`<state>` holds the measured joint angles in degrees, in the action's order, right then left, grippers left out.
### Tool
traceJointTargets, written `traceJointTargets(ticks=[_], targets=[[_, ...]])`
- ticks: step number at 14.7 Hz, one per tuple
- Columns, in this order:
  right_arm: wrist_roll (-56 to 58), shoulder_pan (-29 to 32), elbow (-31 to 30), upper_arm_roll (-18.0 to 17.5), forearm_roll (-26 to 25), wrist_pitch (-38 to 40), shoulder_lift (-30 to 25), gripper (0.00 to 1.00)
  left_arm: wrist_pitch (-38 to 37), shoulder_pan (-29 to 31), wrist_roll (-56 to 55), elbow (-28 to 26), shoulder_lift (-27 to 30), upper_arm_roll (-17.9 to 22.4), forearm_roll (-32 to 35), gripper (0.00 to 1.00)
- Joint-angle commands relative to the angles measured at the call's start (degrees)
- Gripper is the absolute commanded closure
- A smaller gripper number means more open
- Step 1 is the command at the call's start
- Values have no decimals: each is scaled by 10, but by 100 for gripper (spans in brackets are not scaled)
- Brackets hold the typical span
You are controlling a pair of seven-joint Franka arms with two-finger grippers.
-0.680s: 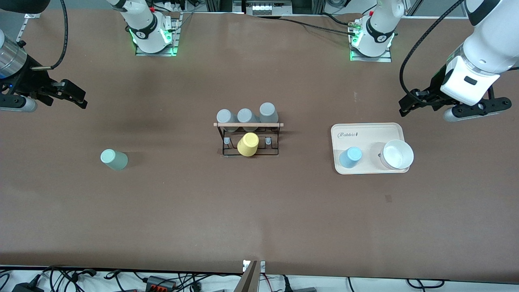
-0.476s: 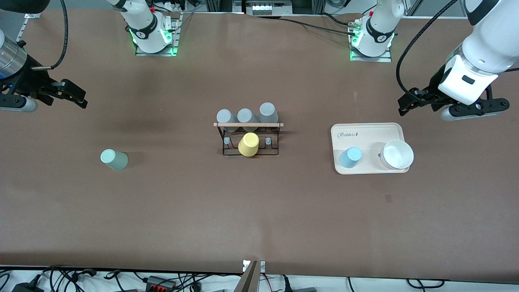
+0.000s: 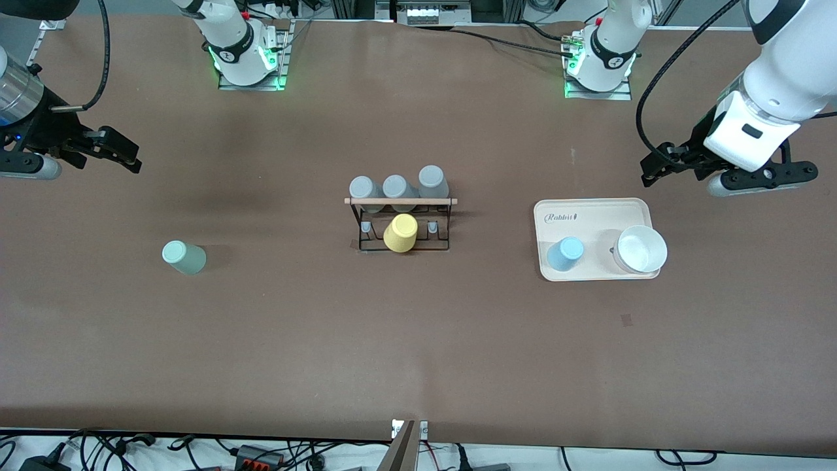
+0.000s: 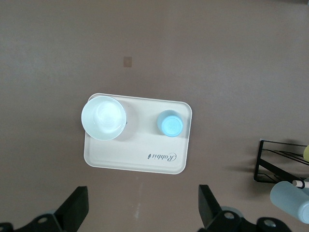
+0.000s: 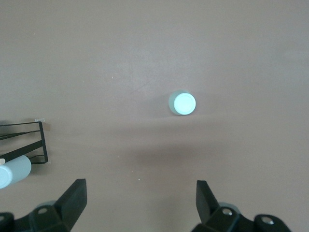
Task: Hang scattered cups on rack with three cups
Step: 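Move the left gripper toward the small blue cup on the tray, then grasp the blue cup with the left gripper while the right gripper reaches the teal cup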
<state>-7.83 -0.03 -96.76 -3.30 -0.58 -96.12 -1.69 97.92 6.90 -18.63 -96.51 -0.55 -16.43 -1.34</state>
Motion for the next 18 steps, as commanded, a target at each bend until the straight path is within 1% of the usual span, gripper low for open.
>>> traceJointTargets(ticks=[1,4,7,8,9,11,13,14,16,18], targets=[[9,2,15,-2,2,12,6,0,-11,2,12,8,-12,-1,-3,0],[10,2,15,-2,1,13,5,0,-11,3,15,8,-16,-1,-3,0],[10,2,14,-2,1,13,5,0,-7,3,17,9,-39,2,-3,0],[10,2,14,-2,1,13,5,0,-6,2,17,10,-56,2,-2,0],[9,2,14,-2,1,13,5,0,2,0,16,11,-84,1,-2,0],[9,2,13,-2,1,13,4,0,42,-3,16,8,-131,0,-2,0],[0,4,8,-1,0,12,6,0,62,-3,16,3,-175,-1,-1,0],[4,7,6,0,0,12,15,0,87,-7,15,-6,-193,-1,-1,0],[9,18,3,1,0,8,27,0,133,-26,8,-33,-214,-3,34,0],[9,20,-5,1,-4,-2,44,0,186,-36,4,-81,-216,-4,41,0]])
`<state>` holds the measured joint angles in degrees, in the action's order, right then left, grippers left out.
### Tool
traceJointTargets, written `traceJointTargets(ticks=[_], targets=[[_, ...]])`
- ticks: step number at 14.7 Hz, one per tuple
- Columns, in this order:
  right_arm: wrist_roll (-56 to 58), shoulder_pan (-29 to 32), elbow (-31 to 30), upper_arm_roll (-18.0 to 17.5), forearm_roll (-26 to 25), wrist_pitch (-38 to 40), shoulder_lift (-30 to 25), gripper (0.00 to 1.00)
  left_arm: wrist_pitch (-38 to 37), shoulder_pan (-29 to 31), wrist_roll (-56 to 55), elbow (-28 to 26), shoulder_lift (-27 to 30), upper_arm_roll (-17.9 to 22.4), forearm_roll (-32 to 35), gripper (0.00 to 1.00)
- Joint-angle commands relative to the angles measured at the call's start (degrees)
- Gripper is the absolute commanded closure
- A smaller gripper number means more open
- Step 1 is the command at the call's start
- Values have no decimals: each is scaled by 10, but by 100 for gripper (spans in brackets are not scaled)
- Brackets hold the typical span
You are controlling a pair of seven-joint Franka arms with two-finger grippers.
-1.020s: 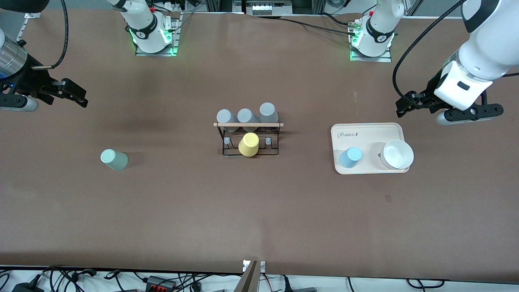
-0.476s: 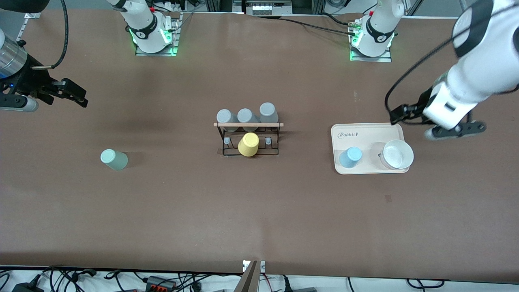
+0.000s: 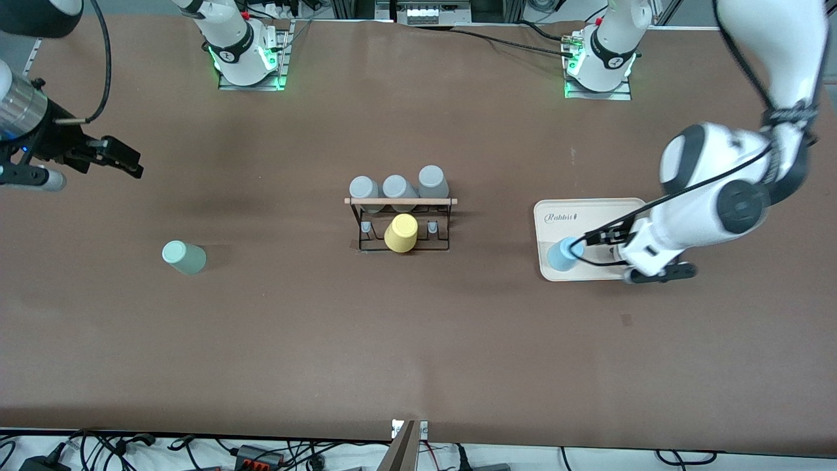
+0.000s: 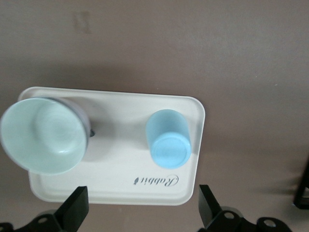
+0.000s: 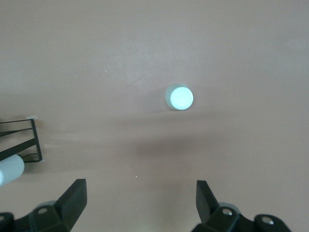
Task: Hang scattered cups on rack with three cups
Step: 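Grasp the blue cup with the left gripper while the right gripper reaches the teal cup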
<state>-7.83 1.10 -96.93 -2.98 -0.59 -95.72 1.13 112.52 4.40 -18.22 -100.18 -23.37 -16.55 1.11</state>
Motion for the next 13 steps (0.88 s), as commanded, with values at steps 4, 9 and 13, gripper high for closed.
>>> traceJointTargets(ticks=[4,9,13], targets=[[31,28,-34,-3,-7,-64,60,0,133,-7,-5,-96,-13,-2,17,0],[62,44,-105,-3,-23,-214,121,0,181,-9,-21,-113,-34,-1,17,0],[85,62,-141,-3,-42,-321,175,0,201,-38,-55,-115,-41,2,20,0]])
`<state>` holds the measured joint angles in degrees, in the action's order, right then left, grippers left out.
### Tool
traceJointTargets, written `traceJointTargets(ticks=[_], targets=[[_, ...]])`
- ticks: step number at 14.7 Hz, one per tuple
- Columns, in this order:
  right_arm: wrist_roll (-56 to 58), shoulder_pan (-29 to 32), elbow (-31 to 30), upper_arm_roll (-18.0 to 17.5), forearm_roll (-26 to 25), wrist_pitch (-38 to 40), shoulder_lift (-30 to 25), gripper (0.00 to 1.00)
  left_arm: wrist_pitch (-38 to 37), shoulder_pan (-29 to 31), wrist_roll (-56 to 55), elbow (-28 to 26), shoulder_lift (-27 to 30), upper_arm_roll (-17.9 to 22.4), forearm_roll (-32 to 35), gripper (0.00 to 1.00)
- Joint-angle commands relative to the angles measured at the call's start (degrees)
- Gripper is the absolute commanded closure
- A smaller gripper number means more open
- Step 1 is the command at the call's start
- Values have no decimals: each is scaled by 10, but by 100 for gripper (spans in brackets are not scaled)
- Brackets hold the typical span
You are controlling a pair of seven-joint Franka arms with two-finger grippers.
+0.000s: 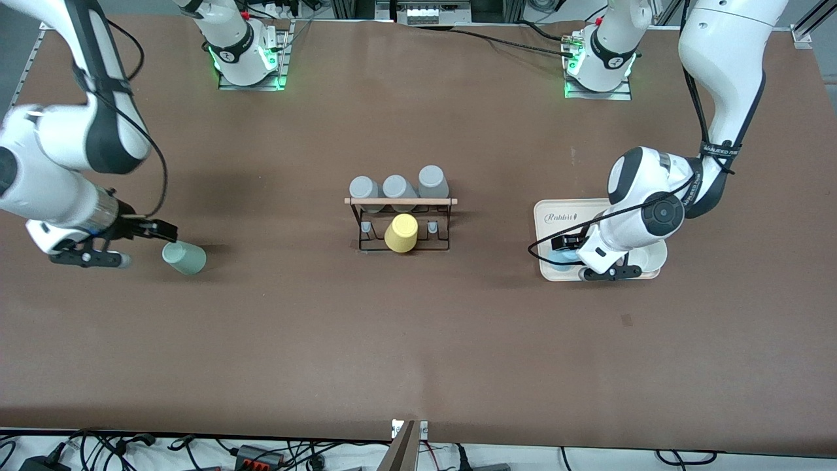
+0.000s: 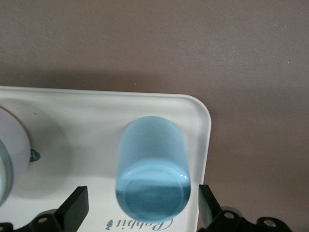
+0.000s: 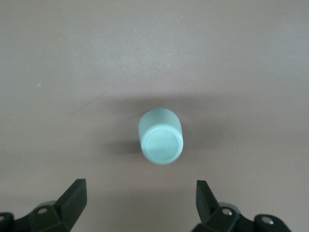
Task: Hang scattered cups on rack with three cups
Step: 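Grasp the blue cup with the left gripper while the right gripper reaches the teal cup, then carry the blue cup to the rack while the right gripper grasps the teal cup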
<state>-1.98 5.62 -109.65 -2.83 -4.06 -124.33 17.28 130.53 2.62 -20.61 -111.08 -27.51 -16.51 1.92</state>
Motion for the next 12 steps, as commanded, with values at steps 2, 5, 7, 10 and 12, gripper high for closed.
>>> traceJointTargets(ticks=[2,5,7,10,12], targets=[[47,27,-17,-4,-7,-68,41,0,53,-26,-34,-31,5,2,106,33],[62,35,-38,-4,-7,-123,63,0,64,-23,-71,-36,3,-3,172,83],[62,35,-54,-4,-7,-145,68,0,58,-28,-72,-31,4,-4,172,99],[60,32,-53,-4,-6,-147,72,0,52,-21,-72,-15,14,-7,170,99],[61,33,-53,-4,-7,-155,79,0,3,-23,-77,16,24,-41,164,99]])
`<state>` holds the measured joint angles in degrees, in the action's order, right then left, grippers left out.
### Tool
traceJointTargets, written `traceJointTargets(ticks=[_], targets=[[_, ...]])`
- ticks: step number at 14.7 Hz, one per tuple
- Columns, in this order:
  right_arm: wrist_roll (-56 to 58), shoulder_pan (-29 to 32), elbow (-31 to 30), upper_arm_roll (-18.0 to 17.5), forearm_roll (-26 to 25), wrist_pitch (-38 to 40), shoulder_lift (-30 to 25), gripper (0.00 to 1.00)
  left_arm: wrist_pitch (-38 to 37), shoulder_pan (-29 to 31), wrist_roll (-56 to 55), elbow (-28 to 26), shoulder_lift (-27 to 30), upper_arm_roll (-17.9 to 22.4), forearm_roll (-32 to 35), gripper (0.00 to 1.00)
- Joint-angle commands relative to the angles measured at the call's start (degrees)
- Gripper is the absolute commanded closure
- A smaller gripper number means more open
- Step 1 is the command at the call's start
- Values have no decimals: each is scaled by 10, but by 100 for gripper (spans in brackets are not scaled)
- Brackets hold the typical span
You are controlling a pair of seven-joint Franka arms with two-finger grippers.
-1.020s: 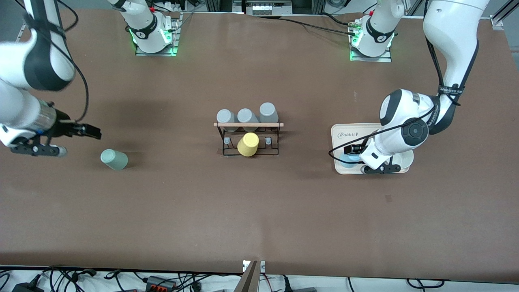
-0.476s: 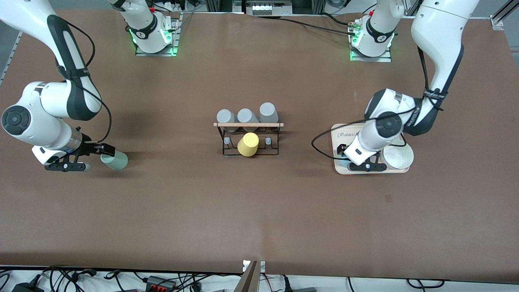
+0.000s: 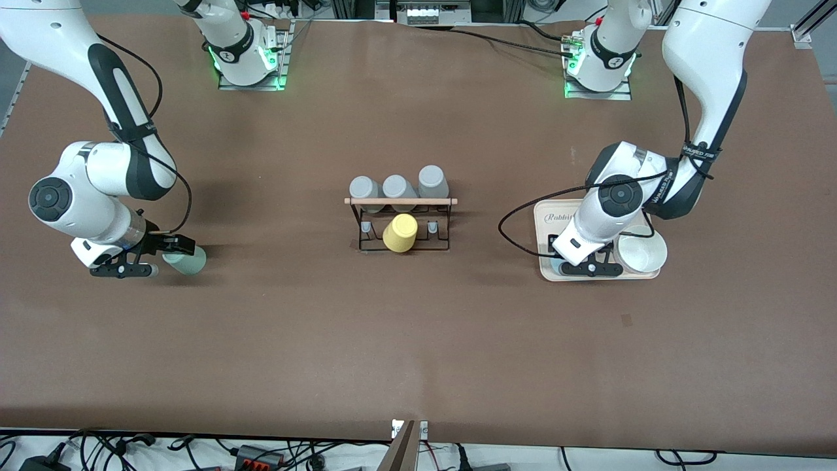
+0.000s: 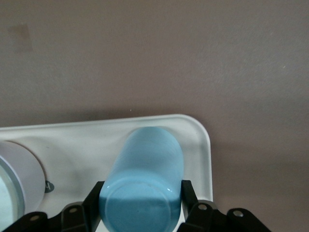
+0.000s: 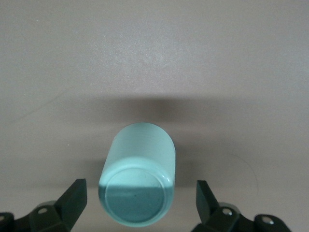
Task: Hang scattered cups on rack with three cups
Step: 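Carry the blue cup to the rack while the right gripper grasps the teal cup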
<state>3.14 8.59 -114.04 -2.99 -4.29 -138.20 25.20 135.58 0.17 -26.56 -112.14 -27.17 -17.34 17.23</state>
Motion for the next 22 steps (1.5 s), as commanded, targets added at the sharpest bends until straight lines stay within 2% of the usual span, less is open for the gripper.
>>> traceJointTargets(ticks=[1,2,4,5,6,8,11,13,16,19,21,22], targets=[[12,2,-8,-3,-5,-15,-1,0,-94,2,-36,58,20,-52,-10,99],[18,1,-7,-3,-5,-14,-1,3,-144,-2,-58,103,19,-60,-42,100],[34,-1,-4,-3,-5,-12,-1,26,-247,-15,-73,196,13,-61,-118,100],[34,-1,-3,-3,-5,-12,-2,43,-269,-27,-92,223,12,-61,-147,100],[34,-2,-3,-4,-5,-12,-3,57,-273,-40,-140,239,8,-61,-172,100],[35,-2,-3,-5,-5,-12,-5,72,-272,-71,-258,267,-14,-61,-197,100],[38,-6,13,-9,-4,6,-15,74,-269,-124,-390,344,-74,-60,-219,100],[28,-30,63,-9,0,75,-25,74,-264,-155,-416,377,-100,-52,-215,100],[-3,-59,158,-9,6,206,-26,74,-233,-157,-428,380,-109,-52,-215,100],[-42,-83,223,-17,31,292,-30,73,-215,-180,-444,378,-121,-49,-208,100],[-80,-104,260,-18,45,334,-30,73,-216,-196,-445,375,-126,-51,-149,100],[-99,-117,272,-18,46,349,-30,73,-216,-204,-446,375,-130,-51,-143,98]])
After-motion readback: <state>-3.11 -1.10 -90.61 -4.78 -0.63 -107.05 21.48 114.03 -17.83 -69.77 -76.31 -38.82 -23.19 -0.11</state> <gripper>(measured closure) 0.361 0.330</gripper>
